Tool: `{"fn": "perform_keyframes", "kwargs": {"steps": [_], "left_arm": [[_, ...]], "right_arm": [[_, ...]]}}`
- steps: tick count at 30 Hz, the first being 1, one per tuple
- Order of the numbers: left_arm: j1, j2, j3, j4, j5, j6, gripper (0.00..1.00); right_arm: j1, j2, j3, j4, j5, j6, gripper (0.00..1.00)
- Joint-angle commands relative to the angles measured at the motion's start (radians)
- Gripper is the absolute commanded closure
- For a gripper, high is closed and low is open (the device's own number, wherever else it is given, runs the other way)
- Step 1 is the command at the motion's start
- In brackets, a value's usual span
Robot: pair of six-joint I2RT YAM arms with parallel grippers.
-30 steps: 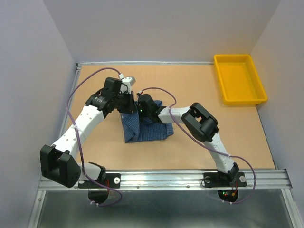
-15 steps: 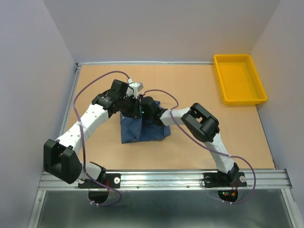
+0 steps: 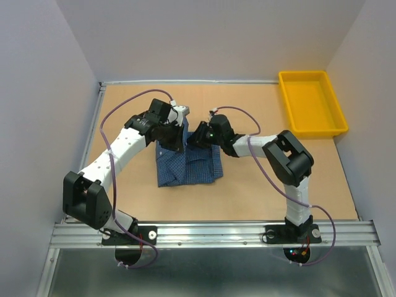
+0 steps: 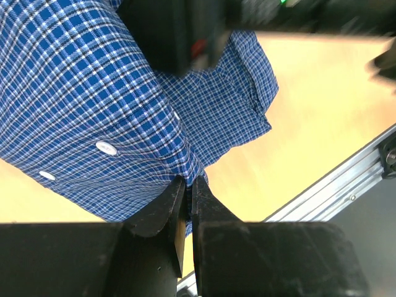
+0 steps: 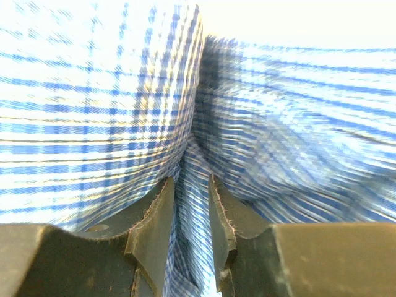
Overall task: Fold and stack the long sleeve shirts
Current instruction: Fold the shirt
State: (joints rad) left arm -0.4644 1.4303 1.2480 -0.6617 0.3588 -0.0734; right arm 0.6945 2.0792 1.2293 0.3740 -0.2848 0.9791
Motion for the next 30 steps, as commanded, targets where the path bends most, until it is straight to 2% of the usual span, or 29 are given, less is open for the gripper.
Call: {"fn": "perform_keyframes", "kwargs": {"steps": [1, 8, 14, 21, 24, 30], "left_arm": [[-0.005, 0.001, 0.038, -0.027, 0.034, 0.034, 1.0], [-0.013, 0.028, 0.03, -0.006, 0.065, 0.03, 1.0], [-0.075, 0.096, 0.068, 0.011, 0.069, 0.008, 1.0], [-0.118, 0.156, 0.091, 0.079, 0.023, -0.1, 1.0], [-0.134, 0.165, 0.102, 0.105, 0.02, -0.138, 1.0], [-0.167, 0.208, 0.113, 0.135, 0.022, -0.166, 1.0]], "right_arm": [[-0.053, -0.122, -0.098, -0.01, -0.022, -0.066, 0.65], [-0.085, -0.1, -0.097, -0.064, -0.073, -0.123, 0.66], [-0.092, -0.061, -0.099, -0.058, -0.051, -0.126, 0.66], [-0.099, -0.123, -0.159, -0.055, 0.068, -0.138, 0.66], [-0.101, -0.111, -0.156, -0.053, 0.061, -0.145, 0.67], [-0.099, -0.048, -0.237, 0.071, 0.038, -0.028, 0.67]]}}
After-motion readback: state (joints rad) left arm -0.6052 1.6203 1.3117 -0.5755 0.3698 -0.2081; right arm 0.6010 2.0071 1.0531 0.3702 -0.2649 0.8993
